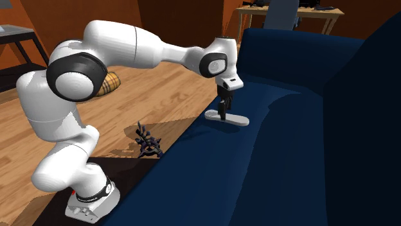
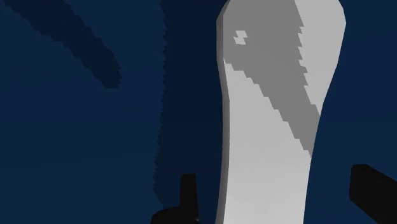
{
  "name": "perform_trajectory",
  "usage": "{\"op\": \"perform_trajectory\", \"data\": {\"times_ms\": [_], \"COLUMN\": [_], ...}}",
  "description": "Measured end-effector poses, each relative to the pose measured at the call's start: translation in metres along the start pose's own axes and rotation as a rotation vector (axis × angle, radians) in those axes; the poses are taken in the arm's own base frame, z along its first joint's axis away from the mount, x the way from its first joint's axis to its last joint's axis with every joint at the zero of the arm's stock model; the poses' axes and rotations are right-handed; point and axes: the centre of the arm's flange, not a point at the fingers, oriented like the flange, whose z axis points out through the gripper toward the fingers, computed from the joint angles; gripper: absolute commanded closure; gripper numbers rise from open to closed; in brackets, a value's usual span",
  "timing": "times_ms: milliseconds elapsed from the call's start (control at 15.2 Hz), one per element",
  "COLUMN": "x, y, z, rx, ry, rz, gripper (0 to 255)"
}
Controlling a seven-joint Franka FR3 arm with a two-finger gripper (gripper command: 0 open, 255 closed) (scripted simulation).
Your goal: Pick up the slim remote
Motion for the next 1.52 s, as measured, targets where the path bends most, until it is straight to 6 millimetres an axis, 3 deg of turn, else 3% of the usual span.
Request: {"op": "perform_trajectory", "data": {"times_ms": [198,264,924,1518], "x": [0.000,0.000,0.000,0.004], "y": [0.000,0.000,0.000,0.001], "z": [0.011,0.012,0.012,-0.029], "rx": [0.000,0.000,0.001,0.000], "ry": [0.000,0.000,0.001,0.000], "rz": [0.000,0.000,0.001,0.000], "gripper": [0,255,255,255]}}
